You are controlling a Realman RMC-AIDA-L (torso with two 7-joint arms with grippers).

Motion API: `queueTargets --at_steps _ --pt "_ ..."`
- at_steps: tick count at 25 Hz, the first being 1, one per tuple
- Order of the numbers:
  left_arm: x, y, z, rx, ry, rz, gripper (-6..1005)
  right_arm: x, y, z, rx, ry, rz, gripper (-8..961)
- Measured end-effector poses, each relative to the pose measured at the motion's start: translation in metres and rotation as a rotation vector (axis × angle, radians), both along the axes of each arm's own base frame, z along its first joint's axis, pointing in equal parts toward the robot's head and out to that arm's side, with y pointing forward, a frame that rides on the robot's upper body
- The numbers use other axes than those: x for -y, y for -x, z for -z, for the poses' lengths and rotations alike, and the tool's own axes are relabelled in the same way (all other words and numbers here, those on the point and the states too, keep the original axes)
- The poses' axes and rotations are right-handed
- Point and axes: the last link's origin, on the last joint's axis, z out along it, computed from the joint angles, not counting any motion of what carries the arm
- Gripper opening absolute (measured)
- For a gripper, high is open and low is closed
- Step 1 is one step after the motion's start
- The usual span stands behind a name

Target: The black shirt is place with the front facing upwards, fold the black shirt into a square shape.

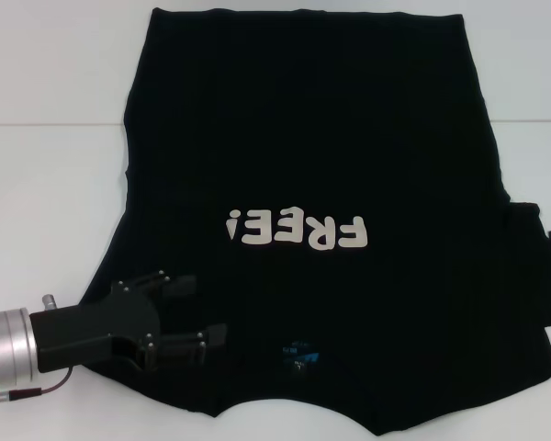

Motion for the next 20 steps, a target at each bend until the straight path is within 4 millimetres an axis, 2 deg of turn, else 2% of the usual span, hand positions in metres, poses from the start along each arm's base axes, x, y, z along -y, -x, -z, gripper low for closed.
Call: queueTargets --at_steps 8,20 --pt "0.000 0.000 0.000 0.001 0.001 0.000 884 -0.011 0.005 0.021 0.023 0.008 -0.020 906" --pt "0.000 0.000 0.001 0.000 0.000 0.000 879 -0.017 0.006 0.042 0.067 0.010 -0.047 905"
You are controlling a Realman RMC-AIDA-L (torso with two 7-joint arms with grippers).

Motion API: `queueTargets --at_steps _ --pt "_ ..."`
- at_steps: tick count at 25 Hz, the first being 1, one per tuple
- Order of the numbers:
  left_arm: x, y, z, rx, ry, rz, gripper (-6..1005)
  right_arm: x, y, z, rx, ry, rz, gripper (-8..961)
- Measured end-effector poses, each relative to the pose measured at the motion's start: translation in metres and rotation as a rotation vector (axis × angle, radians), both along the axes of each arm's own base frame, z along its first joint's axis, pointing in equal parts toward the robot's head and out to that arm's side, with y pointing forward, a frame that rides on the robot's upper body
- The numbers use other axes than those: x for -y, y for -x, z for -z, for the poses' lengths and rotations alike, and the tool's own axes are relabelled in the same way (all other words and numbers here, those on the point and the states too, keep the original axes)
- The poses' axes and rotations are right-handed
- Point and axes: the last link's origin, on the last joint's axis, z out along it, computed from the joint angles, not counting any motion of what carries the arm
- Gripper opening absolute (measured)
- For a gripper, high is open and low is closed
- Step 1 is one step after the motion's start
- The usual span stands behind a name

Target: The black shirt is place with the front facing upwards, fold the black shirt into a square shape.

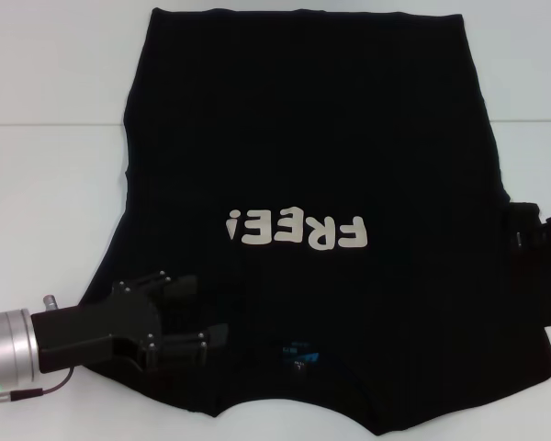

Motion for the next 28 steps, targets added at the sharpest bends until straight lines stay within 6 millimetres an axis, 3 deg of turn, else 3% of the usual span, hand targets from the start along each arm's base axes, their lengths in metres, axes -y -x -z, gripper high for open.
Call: queueTargets --at_steps 9,14,20,28 --pt "0.000 0.001 0.000 -0.002 -0.002 -0.004 875 0.001 0.000 0.008 0.005 0.008 0.009 908" --pt "0.000 0.001 0.001 0.000 -0.001 -0.007 873 0.002 -0.002 0.010 0.029 0.017 0.010 788" --pt "0.002 0.002 0.001 0.005 -0.002 -0.013 871 0.003 -0.002 0.012 0.037 0.025 0.009 552" --pt "0.002 0.002 0.000 0.009 0.000 -0.012 868 0.004 -0.004 0.012 0.050 0.027 0.018 375"
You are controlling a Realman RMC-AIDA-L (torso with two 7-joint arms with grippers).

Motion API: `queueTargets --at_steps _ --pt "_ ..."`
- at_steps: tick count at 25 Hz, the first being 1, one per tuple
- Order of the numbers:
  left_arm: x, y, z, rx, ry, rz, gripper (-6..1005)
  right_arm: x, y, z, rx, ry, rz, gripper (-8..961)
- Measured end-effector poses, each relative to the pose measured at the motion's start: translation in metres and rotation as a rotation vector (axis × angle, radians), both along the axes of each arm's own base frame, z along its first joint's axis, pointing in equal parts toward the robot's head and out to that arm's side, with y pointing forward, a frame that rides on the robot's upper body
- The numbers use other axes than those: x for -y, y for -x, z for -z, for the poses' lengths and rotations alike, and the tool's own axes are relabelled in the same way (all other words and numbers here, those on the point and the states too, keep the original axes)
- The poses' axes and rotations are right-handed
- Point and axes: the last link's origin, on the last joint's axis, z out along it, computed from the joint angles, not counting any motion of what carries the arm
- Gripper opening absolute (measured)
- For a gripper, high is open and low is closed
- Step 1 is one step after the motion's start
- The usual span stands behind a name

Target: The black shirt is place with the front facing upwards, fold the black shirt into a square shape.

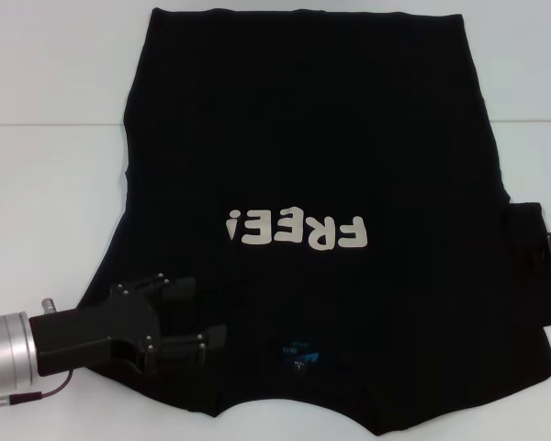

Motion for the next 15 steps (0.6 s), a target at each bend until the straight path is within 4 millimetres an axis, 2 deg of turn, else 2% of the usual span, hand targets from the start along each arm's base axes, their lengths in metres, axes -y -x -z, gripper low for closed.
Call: queueTargets --at_steps 3,5,10,15 --pt "0.000 0.000 0.000 0.000 0.001 -0.001 866 0.000 0.000 0.000 0.004 0.001 0.001 309" --pt "0.000 0.000 0.000 0.001 0.002 -0.002 866 0.000 0.000 0.000 0.005 -0.001 -0.001 96" --pt "0.000 0.000 -0.001 0.002 0.003 -0.005 864 -0.002 0.001 -0.006 0.008 -0.015 -0.006 49" --pt "0.001 0.002 -0.001 0.003 0.004 -0.012 861 -0.001 -0.002 -0.024 0.000 -0.046 0.000 46"
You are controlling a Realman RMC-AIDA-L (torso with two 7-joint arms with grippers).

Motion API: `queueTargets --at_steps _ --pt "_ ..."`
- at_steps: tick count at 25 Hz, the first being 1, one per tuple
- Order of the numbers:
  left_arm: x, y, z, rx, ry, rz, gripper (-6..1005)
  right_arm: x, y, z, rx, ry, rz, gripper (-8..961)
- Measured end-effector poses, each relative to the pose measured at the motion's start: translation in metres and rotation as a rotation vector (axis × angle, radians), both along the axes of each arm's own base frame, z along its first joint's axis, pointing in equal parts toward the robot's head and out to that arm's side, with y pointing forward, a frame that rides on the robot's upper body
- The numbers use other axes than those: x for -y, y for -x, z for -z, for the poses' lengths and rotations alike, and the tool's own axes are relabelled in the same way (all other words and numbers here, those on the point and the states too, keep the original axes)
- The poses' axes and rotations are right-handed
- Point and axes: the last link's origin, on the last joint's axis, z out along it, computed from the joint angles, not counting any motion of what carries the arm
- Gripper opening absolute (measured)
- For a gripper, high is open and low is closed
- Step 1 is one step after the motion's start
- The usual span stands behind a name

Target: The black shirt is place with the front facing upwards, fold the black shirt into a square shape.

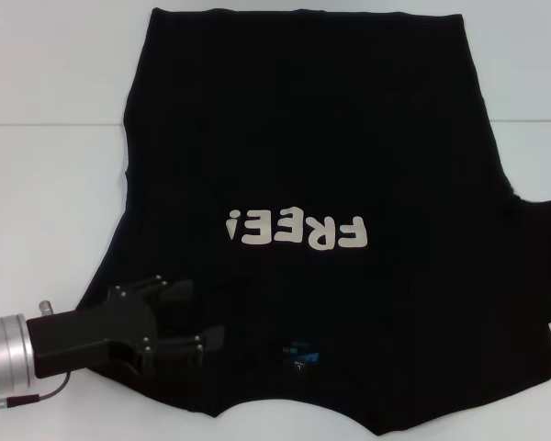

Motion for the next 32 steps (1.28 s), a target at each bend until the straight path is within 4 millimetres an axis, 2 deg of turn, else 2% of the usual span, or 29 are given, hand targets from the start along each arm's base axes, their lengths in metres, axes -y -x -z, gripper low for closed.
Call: queueTargets --at_steps 8,16,21,32 --pt "0.001 0.001 -0.001 -0.001 0.005 -0.008 858 0.001 0.004 -0.035 -0.013 -0.054 -0.004 57" --pt "0.002 0.002 0.000 -0.010 0.014 -0.012 855 -0.004 0.022 -0.053 -0.025 -0.076 -0.047 69" --pt "0.001 0.002 0.000 -0.011 0.017 -0.011 853 -0.010 0.037 -0.044 -0.030 -0.039 -0.083 76" --pt "0.000 0.001 0.000 -0.012 0.027 -0.013 848 -0.029 0.089 0.001 0.009 0.096 -0.206 92"
